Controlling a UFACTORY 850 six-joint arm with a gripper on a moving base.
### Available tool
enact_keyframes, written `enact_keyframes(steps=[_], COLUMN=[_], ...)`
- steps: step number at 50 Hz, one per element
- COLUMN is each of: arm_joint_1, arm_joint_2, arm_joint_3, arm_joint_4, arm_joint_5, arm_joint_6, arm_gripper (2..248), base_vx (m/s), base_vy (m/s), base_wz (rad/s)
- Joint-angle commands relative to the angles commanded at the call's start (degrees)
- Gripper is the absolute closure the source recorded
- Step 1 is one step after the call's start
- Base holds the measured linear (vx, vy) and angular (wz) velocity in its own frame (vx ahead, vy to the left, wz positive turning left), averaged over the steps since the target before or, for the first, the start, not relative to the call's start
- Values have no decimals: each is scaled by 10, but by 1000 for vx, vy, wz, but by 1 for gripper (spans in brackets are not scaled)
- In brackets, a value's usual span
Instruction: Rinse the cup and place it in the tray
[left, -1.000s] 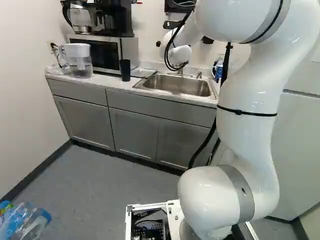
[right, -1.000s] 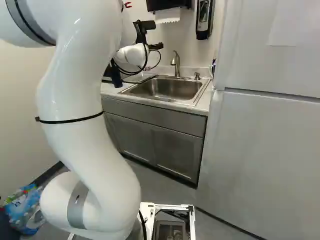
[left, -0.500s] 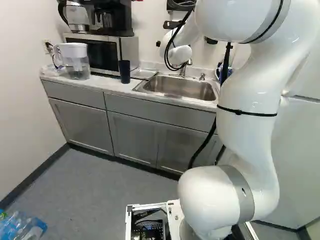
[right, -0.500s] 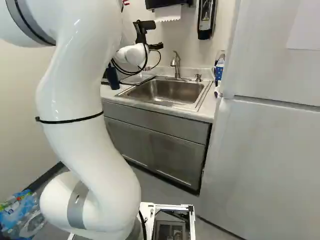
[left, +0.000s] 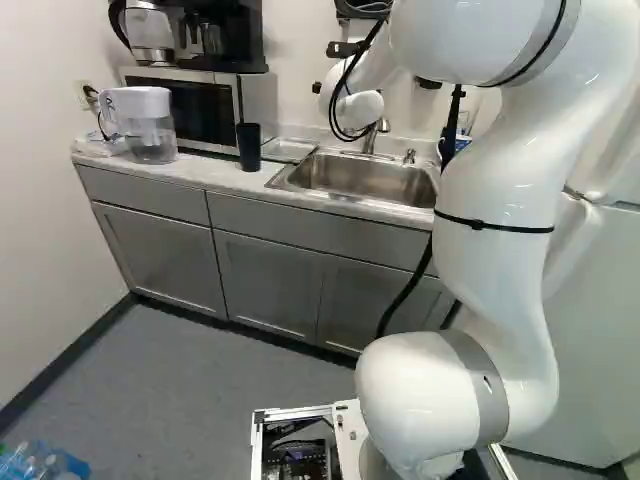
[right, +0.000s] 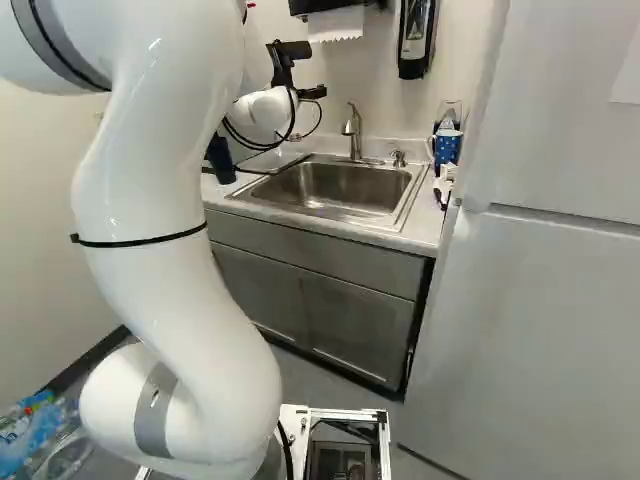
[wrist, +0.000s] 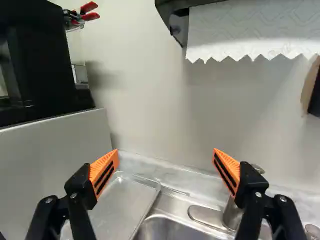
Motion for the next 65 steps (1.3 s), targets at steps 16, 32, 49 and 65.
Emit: enact_keyframes(steps=[16,32,49,65], arm_joint_1=[0,0,0,0], arm_joint_2=[0,0,-1,-19], arm_joint_3=[0,0,-1,-22], arm_joint_4=[0,0,0,0], arm_joint_5=[0,0,0,0], arm_joint_6=[0,0,0,0], arm_gripper=[3,3,3,3], base_vx=[76,-8,0,0], base_vy=[36,-1,0,0], base_wz=[6,-1,0,0])
